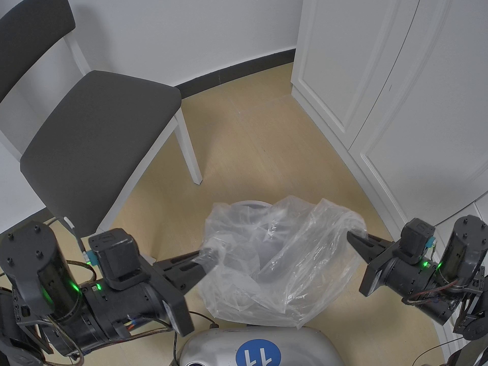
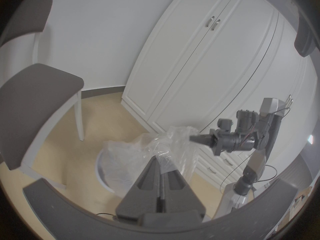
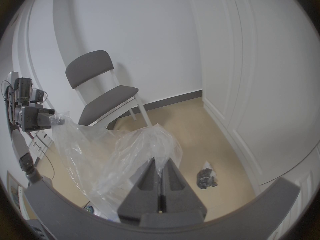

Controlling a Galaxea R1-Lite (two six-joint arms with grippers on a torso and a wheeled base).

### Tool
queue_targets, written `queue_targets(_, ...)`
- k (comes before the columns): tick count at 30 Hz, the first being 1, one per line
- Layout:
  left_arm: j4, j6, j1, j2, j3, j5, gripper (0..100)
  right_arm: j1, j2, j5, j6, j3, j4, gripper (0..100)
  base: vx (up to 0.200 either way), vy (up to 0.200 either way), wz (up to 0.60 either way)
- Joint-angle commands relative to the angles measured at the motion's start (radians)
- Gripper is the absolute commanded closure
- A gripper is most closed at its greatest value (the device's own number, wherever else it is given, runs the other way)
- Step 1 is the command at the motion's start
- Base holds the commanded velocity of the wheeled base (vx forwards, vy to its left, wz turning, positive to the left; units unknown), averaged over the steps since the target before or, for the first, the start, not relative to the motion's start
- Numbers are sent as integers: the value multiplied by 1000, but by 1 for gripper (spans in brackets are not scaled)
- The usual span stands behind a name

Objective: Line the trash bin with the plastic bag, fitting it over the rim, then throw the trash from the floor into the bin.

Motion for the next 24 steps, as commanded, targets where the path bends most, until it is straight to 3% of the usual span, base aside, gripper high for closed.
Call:
queue_targets(1, -74, -40, -55, 128, -8, 8, 100, 42, 113, 11, 20, 31, -58, 100, 0, 0, 0)
queue_targets(5, -113, -42, -55, 158, 0, 9, 100, 43, 152, 16, 29, 34, -88, 100, 0, 0, 0)
queue_targets(11, -140, -72, -40, 252, -8, 8, 100, 39, 343, 19, 82, 40, -312, 100, 0, 0, 0)
queue_targets(15, -225, -128, 19, 306, -23, 3, 100, -4, 486, 20, 103, 40, -463, 100, 0, 0, 0)
queue_targets(18, -308, -143, 80, 373, -36, -12, 100, -61, 554, 25, 103, 13, -463, 100, 0, 0, 0)
queue_targets(24, -536, -192, 180, 594, -85, -26, 100, -155, 603, 151, 177, -49, -463, 100, 0, 0, 0)
